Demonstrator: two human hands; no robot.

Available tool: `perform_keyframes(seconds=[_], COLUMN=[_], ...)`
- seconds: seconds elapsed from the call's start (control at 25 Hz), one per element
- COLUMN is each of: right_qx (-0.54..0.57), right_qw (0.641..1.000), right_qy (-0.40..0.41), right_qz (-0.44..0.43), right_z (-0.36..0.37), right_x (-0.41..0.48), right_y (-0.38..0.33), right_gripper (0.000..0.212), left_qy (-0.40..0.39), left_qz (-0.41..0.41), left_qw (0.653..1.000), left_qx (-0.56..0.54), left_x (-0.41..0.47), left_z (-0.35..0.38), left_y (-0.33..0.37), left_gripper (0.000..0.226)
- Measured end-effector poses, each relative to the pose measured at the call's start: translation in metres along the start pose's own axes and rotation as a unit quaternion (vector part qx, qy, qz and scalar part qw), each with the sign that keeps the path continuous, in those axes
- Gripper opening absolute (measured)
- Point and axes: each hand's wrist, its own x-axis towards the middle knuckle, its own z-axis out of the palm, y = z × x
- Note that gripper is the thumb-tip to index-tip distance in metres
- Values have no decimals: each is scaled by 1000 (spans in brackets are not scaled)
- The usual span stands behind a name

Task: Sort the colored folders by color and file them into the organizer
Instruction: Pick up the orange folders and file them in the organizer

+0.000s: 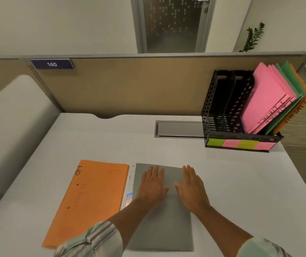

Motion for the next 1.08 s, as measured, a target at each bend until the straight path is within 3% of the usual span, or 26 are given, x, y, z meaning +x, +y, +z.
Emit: perform_keyframes(seconds=[0.4, 0.56, 0.72, 0.92, 1.08], right_qx=[-3, -31, -71, -143, -167], right_qw=[988, 970, 942, 911, 903], right_qy=[-74, -96, -175, -247, -273], right_qz=[-132, -221, -276, -298, -288], right_z=[74, 97, 107, 110, 110], right_x=[0, 4, 9, 13, 14], right_y=[-141, -192, -215, -228, -238], right_gripper=[76, 80, 81, 79, 78], left_qy=[18, 9, 0, 21, 33], left_qz=[-111, -200, -247, -390, -448], left_qw=[992, 978, 967, 912, 878], left_qx=[-56, -63, -65, -128, -164], left_x=[-58, -80, -95, -93, -84], left_z=[15, 17, 17, 6, -5], left_y=[-135, -197, -246, -284, -295], left_gripper=[74, 72, 77, 88, 72])
